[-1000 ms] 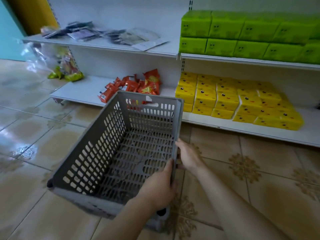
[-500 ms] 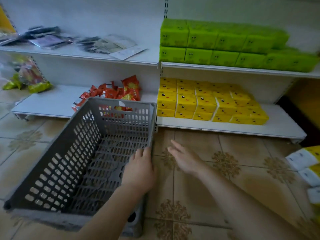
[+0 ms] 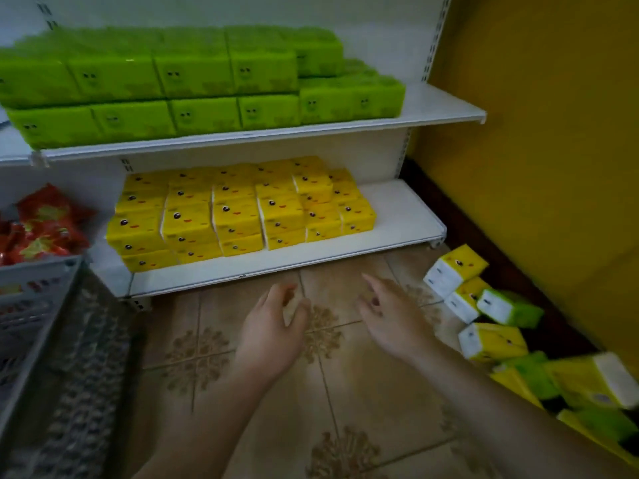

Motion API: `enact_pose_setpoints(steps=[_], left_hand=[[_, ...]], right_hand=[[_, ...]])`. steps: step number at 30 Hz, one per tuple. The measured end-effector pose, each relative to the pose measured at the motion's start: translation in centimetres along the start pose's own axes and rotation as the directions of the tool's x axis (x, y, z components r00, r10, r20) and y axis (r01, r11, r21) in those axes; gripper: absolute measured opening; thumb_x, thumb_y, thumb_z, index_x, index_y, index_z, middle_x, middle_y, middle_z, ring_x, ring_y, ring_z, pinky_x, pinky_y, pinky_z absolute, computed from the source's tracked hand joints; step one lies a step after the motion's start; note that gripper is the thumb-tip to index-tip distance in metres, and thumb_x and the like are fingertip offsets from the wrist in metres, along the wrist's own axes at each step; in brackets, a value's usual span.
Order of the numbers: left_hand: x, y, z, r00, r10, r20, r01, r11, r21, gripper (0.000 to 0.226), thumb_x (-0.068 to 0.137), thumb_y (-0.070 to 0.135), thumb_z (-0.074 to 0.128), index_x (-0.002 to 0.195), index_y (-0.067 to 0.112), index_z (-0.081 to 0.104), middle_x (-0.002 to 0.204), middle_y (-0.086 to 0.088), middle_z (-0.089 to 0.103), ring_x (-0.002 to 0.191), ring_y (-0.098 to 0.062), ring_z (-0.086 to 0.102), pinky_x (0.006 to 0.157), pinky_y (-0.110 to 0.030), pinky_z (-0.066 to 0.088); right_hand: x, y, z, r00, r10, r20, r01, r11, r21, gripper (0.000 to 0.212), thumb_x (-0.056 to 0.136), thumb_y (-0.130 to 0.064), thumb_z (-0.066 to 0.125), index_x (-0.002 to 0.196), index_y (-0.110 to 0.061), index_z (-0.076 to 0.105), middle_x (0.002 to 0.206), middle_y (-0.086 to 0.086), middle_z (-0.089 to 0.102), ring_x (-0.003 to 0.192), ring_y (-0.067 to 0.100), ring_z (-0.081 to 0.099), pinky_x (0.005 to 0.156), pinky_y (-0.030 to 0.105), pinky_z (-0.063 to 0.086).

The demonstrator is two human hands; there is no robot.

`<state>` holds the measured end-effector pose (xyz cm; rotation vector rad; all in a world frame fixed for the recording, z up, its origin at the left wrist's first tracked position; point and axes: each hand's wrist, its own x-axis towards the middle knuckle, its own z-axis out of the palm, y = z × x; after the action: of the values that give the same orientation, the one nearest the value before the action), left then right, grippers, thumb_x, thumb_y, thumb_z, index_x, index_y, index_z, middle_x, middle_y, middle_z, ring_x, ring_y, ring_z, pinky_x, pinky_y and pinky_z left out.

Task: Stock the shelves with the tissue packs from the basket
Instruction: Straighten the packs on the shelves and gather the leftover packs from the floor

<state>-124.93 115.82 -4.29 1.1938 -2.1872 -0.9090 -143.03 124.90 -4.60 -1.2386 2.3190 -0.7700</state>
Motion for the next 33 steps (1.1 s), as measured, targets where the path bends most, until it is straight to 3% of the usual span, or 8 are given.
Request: enact_pose_setpoints(steps=[5, 7, 11, 16, 20, 25, 30, 33], left_hand=[[4.8, 7.5, 8.0, 0.983, 0.040, 0.178, -0.041, 0.999, 0.002, 0.034, 0.097, 0.036, 0.054, 0.129, 0.026, 0.052, 0.125, 0.006, 0.062, 0.100, -0.001, 0.061, 0.076, -0.005, 0.039], [6.6, 9.1, 10.6, 0.965, 0.071, 0.252, -0.079, 0.997, 0.023, 0.036, 0.096, 0.042, 0.052, 0.130, 0.031, 0.049, 0.123, 0.006, 0.062, 0.113, -0.005, 0.058, 0.085, -0.017, 0.041], [9.3, 10.4, 15.0, 0.917, 0.030, 0.397, -0.050, 0.998, 0.040, 0.041, 0.095, 0.050, 0.048, 0.133, 0.033, 0.046, 0.119, 0.008, 0.060, 0.111, -0.007, 0.059, 0.091, -0.024, 0.045], [14.3, 9.9, 20.9, 0.855, 0.002, 0.518, -0.008, 1.000, 0.010, 0.041, 0.097, 0.046, 0.049, 0.134, 0.028, 0.047, 0.122, 0.004, 0.061, 0.104, -0.010, 0.061, 0.082, -0.021, 0.044], [16.3, 9.3, 23.4, 0.751, -0.045, 0.659, 0.093, 0.995, -0.038, 0.039, 0.097, 0.045, 0.049, 0.132, 0.028, 0.049, 0.122, 0.000, 0.062, 0.107, -0.015, 0.061, 0.094, -0.033, 0.050], [20.3, 10.1, 27.4, 0.685, -0.131, 0.717, 0.162, 0.986, 0.025, 0.027, 0.099, 0.041, 0.046, 0.115, 0.021, 0.056, 0.110, -0.006, 0.065, 0.097, -0.021, 0.063, 0.086, -0.032, 0.051], [23.6, 10.8, 35.8, 0.625, -0.204, 0.754, 0.224, 0.972, 0.077, 0.050, 0.101, 0.048, 0.040, 0.141, 0.019, 0.045, 0.138, -0.009, 0.055, 0.121, -0.025, 0.055, 0.097, -0.029, 0.042], [24.5, 11.3, 40.4, 0.572, -0.248, 0.782, 0.342, 0.938, 0.047, 0.055, 0.103, 0.046, 0.036, 0.147, 0.015, 0.037, 0.138, -0.014, 0.054, 0.110, -0.022, 0.059, 0.083, -0.026, 0.046]], right_hand=[[2.8, 9.0, -7.2, 0.990, 0.116, -0.080, -0.118, 0.993, -0.015, 0.052, 0.096, -0.044, 0.052, 0.142, -0.019, 0.043, 0.141, 0.005, 0.046, 0.127, 0.023, 0.047, 0.103, 0.038, 0.041], [3.8, 12.0, -9.2, 0.978, 0.181, -0.102, -0.185, 0.982, -0.033, 0.051, 0.096, -0.039, 0.054, 0.141, -0.017, 0.044, 0.140, 0.009, 0.047, 0.128, 0.027, 0.046, 0.101, 0.039, 0.041], [6.2, 17.4, -11.4, 0.953, 0.294, -0.071, -0.301, 0.945, -0.129, 0.058, 0.097, -0.039, 0.053, 0.147, -0.017, 0.033, 0.145, 0.013, 0.040, 0.128, 0.030, 0.045, 0.099, 0.044, 0.043], [11.0, 21.9, -12.9, 0.909, 0.404, -0.101, -0.416, 0.875, -0.249, 0.063, 0.099, -0.039, 0.051, 0.152, -0.016, 0.024, 0.151, 0.013, 0.029, 0.127, 0.033, 0.046, 0.095, 0.044, 0.046], [14.1, 23.4, -14.3, 0.860, 0.496, -0.121, -0.507, 0.803, -0.312, 0.062, 0.100, -0.036, 0.050, 0.152, -0.013, 0.024, 0.151, 0.015, 0.030, 0.131, 0.035, 0.042, 0.096, 0.043, 0.044], [17.9, 26.2, -14.2, 0.843, 0.535, -0.061, -0.524, 0.789, -0.321, 0.073, 0.099, -0.042, 0.051, 0.154, -0.012, 0.015, 0.157, 0.014, 0.020, 0.140, 0.036, 0.029, 0.107, 0.047, 0.037], [22.8, 32.1, -12.1, 0.826, 0.562, -0.043, -0.554, 0.797, -0.238, 0.094, 0.092, -0.060, 0.051, 0.156, -0.009, 0.004, 0.162, 0.012, 0.009, 0.147, 0.033, 0.018, 0.114, 0.047, 0.029], [25.1, 34.9, -11.2, 0.838, 0.546, -0.015, -0.538, 0.820, -0.194, 0.091, 0.090, -0.060, 0.054, 0.154, -0.007, 0.016, 0.159, 0.013, 0.022, 0.145, 0.033, 0.024, 0.113, 0.046, 0.031]])
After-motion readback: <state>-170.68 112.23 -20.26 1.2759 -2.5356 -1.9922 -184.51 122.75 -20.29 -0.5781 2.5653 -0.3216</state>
